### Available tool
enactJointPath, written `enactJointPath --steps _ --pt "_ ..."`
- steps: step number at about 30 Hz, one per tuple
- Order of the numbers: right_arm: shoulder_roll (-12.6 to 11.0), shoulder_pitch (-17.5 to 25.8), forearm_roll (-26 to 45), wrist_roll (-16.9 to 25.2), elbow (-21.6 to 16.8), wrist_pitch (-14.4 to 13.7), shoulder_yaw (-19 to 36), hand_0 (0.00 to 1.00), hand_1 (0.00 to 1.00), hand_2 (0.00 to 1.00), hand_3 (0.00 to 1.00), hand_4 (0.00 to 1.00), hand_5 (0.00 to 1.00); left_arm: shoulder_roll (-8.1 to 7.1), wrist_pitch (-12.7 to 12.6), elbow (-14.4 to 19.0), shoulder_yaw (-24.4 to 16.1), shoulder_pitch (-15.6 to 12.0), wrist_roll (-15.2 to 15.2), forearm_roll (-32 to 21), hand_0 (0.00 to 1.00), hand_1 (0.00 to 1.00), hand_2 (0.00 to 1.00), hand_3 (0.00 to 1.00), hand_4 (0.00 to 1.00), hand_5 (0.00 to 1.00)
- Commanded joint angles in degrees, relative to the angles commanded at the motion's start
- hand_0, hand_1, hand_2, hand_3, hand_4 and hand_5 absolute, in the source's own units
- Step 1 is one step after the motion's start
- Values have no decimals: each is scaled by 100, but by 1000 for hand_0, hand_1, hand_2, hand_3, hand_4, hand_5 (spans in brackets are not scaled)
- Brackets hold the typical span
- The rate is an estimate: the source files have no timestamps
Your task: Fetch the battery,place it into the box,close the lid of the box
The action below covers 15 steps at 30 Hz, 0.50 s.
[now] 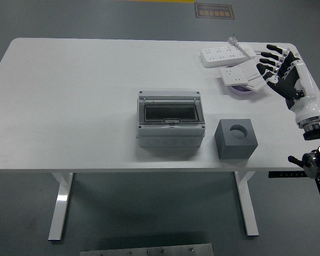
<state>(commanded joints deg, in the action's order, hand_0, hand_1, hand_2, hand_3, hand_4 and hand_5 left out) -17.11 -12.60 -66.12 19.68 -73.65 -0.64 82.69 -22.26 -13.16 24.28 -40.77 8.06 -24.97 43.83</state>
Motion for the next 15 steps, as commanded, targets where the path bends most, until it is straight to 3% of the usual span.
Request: enactJointPath --steps 15 --pt "89 78 148 8 -13 -26 278 713 726 738 784 838 268 -31 -1 -8 160 -348 100 -244 616 693 616 594 641 62"
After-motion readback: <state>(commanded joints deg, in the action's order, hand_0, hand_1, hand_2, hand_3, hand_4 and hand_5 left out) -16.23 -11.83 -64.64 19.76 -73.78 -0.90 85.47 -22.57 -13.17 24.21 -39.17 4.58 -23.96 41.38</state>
